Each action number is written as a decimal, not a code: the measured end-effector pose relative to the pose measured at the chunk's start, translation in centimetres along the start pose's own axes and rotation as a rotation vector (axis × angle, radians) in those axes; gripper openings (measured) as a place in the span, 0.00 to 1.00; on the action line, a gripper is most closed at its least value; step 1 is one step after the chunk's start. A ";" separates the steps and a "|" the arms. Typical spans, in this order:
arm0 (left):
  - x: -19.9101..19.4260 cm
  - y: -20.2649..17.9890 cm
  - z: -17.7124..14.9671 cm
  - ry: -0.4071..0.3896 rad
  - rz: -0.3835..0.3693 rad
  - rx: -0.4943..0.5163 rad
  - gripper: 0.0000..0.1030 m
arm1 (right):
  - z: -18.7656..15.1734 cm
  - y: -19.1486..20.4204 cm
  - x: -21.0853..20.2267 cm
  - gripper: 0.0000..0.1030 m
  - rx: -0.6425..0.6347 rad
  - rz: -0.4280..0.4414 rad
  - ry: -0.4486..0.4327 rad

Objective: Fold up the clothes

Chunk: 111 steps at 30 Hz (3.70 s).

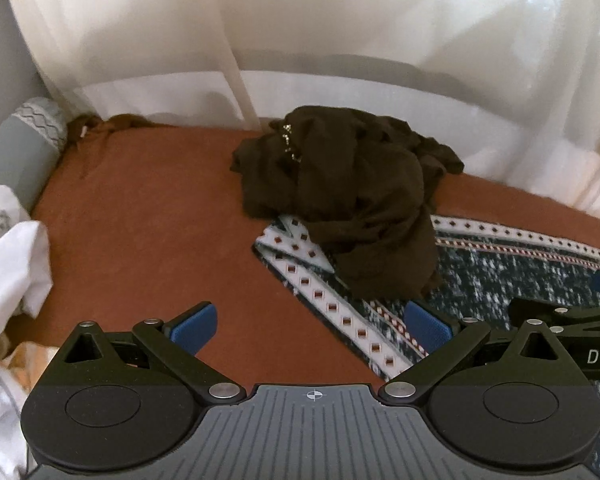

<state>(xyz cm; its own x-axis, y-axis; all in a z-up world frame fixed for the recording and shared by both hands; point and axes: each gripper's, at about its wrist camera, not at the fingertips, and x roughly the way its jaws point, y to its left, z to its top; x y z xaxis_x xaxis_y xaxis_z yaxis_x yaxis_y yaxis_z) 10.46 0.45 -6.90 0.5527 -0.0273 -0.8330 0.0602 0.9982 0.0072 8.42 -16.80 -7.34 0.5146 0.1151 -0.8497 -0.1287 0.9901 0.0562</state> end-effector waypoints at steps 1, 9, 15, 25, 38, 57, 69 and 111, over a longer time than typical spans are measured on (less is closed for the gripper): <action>0.5 0.2 0.6 0.000 0.002 0.003 1.00 | 0.7 0.0 0.5 1.00 -0.013 -0.003 0.004; 3.6 1.9 6.8 -0.114 0.037 0.037 1.00 | 9.8 1.3 -1.2 1.00 -0.209 -0.001 -0.214; 9.5 2.2 9.1 -0.068 -0.032 0.003 0.98 | 11.4 0.8 4.4 1.00 -0.244 0.063 -0.252; 16.0 1.0 10.2 0.005 -0.079 0.027 0.88 | 8.4 -2.1 15.2 0.79 -0.077 0.205 -0.152; 15.6 0.6 11.4 0.003 -0.133 -0.011 0.83 | 8.9 -2.1 16.2 0.65 -0.047 0.288 -0.174; 15.1 2.1 12.3 0.015 -0.203 -0.096 0.12 | 8.5 -1.8 16.4 0.06 -0.050 0.403 -0.080; -3.1 2.2 14.6 -0.250 -0.333 -0.080 0.11 | 11.7 -3.7 -0.9 0.04 -0.048 0.439 -0.386; -6.6 0.4 -18.6 0.403 -0.369 0.262 0.79 | -18.6 -7.6 -5.2 0.56 0.061 0.297 0.095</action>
<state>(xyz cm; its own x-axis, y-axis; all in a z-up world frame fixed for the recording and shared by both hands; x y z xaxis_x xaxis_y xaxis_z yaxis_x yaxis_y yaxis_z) -8.59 2.02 -11.68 0.1013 -0.2950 -0.9501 0.4189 0.8789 -0.2282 -9.03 -26.38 -13.12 0.3805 0.3947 -0.8363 -0.2087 0.9177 0.3381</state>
